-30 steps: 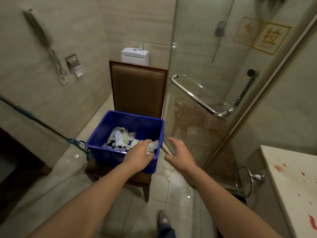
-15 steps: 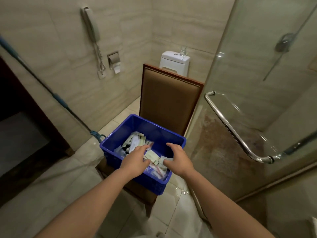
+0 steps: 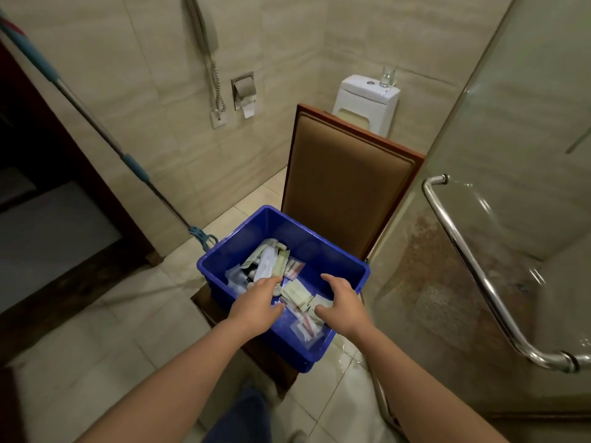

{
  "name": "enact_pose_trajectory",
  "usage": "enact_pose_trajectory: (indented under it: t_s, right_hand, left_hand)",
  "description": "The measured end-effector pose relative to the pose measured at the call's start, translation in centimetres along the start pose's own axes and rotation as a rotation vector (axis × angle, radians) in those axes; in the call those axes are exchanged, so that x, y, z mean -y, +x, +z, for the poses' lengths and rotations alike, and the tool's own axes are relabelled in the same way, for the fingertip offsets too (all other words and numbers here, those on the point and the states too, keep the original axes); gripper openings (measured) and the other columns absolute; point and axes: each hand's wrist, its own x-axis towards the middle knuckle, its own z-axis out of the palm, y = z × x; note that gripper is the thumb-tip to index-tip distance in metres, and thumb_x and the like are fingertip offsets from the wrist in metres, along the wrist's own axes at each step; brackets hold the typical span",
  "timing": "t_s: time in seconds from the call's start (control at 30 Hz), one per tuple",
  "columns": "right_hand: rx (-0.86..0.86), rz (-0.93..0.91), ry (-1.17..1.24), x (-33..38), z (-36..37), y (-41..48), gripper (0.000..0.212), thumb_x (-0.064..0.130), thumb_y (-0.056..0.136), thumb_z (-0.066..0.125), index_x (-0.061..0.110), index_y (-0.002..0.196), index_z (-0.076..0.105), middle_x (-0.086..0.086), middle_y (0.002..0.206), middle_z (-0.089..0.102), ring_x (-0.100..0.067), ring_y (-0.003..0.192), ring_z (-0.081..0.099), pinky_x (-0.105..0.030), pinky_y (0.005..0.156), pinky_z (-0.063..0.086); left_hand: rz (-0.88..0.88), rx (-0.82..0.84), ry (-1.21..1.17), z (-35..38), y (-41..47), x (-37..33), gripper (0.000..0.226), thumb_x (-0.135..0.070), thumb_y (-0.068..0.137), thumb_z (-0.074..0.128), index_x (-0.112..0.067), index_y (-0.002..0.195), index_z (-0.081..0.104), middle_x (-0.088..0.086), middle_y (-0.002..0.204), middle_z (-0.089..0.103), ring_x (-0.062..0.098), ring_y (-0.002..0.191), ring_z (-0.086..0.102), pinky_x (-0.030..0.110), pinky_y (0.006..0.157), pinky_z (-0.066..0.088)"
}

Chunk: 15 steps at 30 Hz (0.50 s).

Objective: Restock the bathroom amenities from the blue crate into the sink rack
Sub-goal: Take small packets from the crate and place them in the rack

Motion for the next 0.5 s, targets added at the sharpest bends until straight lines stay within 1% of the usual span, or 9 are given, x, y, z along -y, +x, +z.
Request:
enact_pose_trajectory:
  t_s: [0.07, 0.13, 0.2, 0.33, 0.43, 0.5]
  right_hand:
    - [0.006, 0.028, 0.015, -0.4, 0.1, 0.9, 0.074, 0.026, 0.086, 0.069, 0.024, 0.150, 0.032, 0.002, 0.149, 0.038, -0.014, 0.133, 0.042, -0.035, 0.107, 0.043]
    - [0.004, 0.062, 0.035, -0.7, 0.3, 2.0, 0.075, 0.025, 0.085, 0.070, 0.024, 0.150, 0.032, 0.003, 0.148, 0.039, -0.014, 0.131, 0.043, -0.033, 0.106, 0.045]
    - [0.001, 0.099, 0.046, -1.0, 0.5, 3.4, 0.075, 0.024, 0.084, 0.070, 0.025, 0.150, 0.032, 0.004, 0.148, 0.039, -0.013, 0.131, 0.043, -0.032, 0.104, 0.045]
    - [0.008, 0.196, 0.073, -1.3, 1.0, 6.2, 0.077, 0.025, 0.084, 0.069, 0.024, 0.151, 0.031, 0.003, 0.150, 0.037, -0.014, 0.132, 0.043, -0.033, 0.104, 0.045]
    - [0.027, 0.262, 0.073, -1.8, 1.6, 8.3, 0.077, 0.026, 0.084, 0.068, 0.023, 0.151, 0.030, 0.002, 0.152, 0.035, -0.016, 0.133, 0.041, -0.032, 0.105, 0.044]
    - [0.045, 0.313, 0.074, -2.2, 2.0, 9.7, 0.078, 0.026, 0.084, 0.069, 0.023, 0.151, 0.030, 0.001, 0.152, 0.035, -0.017, 0.133, 0.042, -0.032, 0.104, 0.044]
  left_hand:
    - [0.003, 0.029, 0.000, 0.3, 1.0, 0.2, 0.059, -0.034, 0.095, 0.058, -0.030, 0.147, 0.030, -0.007, 0.149, 0.039, 0.017, 0.123, 0.051, 0.036, 0.096, 0.049]
    - [0.013, 0.073, 0.008, 0.4, 2.5, 0.4, 0.060, -0.033, 0.096, 0.057, -0.029, 0.148, 0.030, -0.007, 0.151, 0.037, 0.017, 0.125, 0.050, 0.035, 0.096, 0.048]
    - [0.031, 0.108, 0.031, 0.4, 4.2, 0.6, 0.060, -0.033, 0.096, 0.057, -0.029, 0.148, 0.029, -0.007, 0.152, 0.035, 0.017, 0.123, 0.051, 0.034, 0.095, 0.048]
    - [0.074, 0.199, 0.085, -0.1, 8.1, 1.1, 0.059, -0.033, 0.096, 0.057, -0.029, 0.148, 0.030, -0.006, 0.153, 0.034, 0.018, 0.124, 0.051, 0.038, 0.098, 0.048]
    - [0.095, 0.276, 0.109, -0.3, 11.2, 1.6, 0.060, -0.033, 0.096, 0.057, -0.028, 0.149, 0.029, -0.005, 0.152, 0.034, 0.019, 0.120, 0.054, 0.039, 0.096, 0.048]
    - [0.112, 0.329, 0.129, -0.1, 13.2, 2.0, 0.060, -0.032, 0.097, 0.056, -0.026, 0.150, 0.029, -0.004, 0.153, 0.033, 0.019, 0.122, 0.052, 0.038, 0.097, 0.047]
